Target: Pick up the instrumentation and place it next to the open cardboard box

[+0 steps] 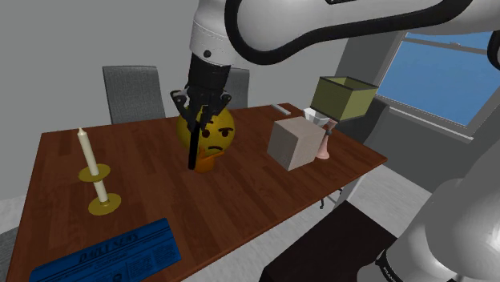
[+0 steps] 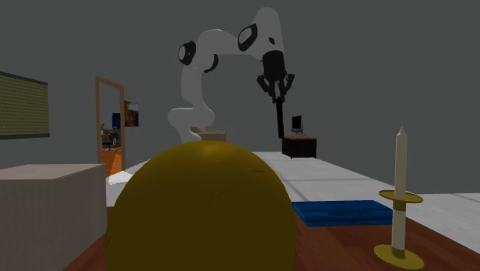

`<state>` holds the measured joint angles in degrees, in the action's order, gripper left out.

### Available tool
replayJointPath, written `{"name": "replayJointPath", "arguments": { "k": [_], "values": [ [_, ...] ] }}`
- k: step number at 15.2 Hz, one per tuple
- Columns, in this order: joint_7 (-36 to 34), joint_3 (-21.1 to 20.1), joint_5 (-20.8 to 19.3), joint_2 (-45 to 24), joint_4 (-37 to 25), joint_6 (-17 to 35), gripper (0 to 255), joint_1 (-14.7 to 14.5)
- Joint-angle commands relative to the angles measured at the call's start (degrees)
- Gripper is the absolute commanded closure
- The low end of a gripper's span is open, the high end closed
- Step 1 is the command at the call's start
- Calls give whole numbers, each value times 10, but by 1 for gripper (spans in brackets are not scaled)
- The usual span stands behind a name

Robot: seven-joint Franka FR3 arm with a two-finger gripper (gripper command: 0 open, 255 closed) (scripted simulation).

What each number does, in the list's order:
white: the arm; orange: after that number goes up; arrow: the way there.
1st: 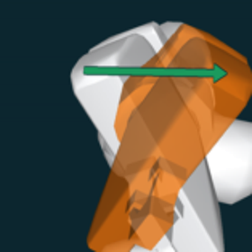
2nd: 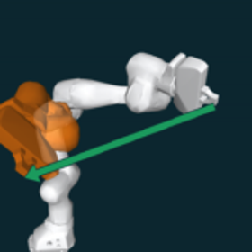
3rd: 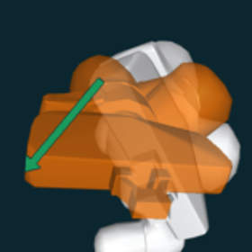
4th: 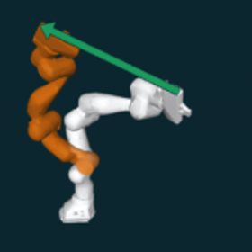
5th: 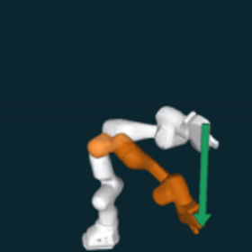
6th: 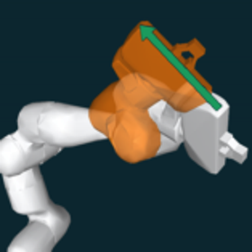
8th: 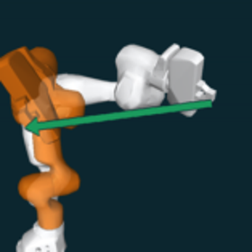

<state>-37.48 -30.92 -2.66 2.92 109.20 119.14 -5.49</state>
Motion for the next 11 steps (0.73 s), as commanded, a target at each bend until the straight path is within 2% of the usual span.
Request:
{"name": "replayJointPath", "arguments": {
  "k": [1, 11],
  "values": [
    [33, 15, 17, 19, 19, 4, 255, 11],
    [203, 111, 77, 99, 105, 15, 255, 59]
  ]
}}
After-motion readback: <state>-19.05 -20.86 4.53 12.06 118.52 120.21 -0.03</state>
